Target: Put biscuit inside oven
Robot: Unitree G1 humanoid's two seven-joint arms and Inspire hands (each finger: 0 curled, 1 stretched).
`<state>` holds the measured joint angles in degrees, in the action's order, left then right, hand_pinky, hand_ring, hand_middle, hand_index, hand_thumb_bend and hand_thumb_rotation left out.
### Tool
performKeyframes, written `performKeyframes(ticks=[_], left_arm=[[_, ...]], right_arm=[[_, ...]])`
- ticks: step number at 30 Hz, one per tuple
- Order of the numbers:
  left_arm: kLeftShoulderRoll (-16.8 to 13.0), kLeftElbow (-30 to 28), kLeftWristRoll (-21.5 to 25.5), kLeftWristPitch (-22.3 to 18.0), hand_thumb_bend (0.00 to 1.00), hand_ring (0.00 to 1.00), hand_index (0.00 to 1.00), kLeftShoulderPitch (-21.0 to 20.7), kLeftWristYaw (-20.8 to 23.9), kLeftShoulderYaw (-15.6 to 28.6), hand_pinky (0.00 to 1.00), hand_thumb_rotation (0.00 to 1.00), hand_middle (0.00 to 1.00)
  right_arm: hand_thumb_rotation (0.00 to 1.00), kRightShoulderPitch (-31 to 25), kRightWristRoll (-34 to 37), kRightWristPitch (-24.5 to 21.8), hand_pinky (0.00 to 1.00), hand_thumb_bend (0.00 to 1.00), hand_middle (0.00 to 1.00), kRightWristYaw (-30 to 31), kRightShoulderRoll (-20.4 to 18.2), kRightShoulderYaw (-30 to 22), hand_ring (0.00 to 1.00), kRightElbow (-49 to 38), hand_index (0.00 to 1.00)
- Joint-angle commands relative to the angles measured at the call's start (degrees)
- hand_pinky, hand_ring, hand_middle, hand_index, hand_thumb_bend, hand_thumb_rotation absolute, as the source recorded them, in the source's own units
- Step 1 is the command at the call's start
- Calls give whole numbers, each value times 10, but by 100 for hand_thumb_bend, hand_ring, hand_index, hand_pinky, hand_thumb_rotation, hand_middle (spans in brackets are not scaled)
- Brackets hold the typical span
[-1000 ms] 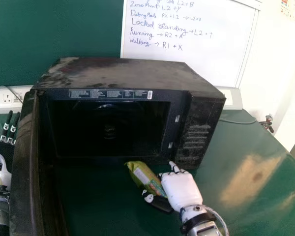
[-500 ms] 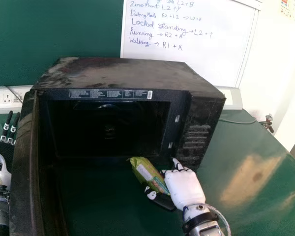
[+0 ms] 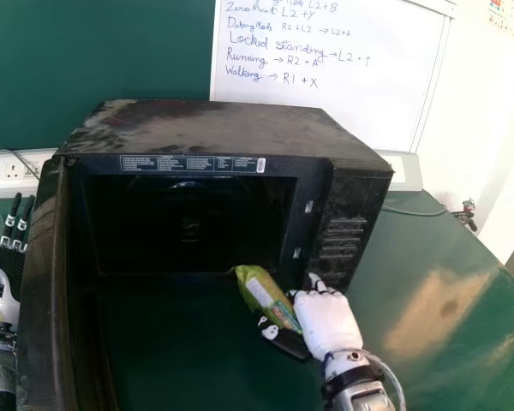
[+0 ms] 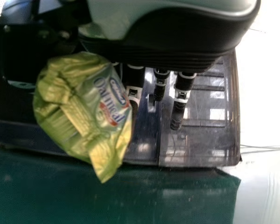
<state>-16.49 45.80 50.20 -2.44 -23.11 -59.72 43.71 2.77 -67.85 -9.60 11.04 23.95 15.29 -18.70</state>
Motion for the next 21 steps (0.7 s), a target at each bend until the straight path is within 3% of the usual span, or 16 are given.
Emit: performKeyframes(ticks=[1,6,8,14,21], left_arm=[[21,29,3,9,13,12,87,24,-9,0,0,63,39],[20,33,0,4,13,12,87,23,-9,0,0,67,39],[21,31,2,11,15,14,86,23,-2,1,0,62,40],[21,31,2,9,14,12,88,24,-8,1,0,60,40],[21,29,1,8,13,13,87,25,-6,0,0,64,41]], right_arm=[[0,18,5,-3,73,53,48,5,-4,-8,58,-9,50],[0,32,9,-3,72,53,49,8,-5,-8,60,-11,48],[0,37,9,-3,71,53,49,8,-7,-7,59,-10,48],[0,50,12,-3,55,53,48,11,-14,-4,52,-10,50],[0,62,9,-4,49,53,47,18,-19,-1,48,-12,50]])
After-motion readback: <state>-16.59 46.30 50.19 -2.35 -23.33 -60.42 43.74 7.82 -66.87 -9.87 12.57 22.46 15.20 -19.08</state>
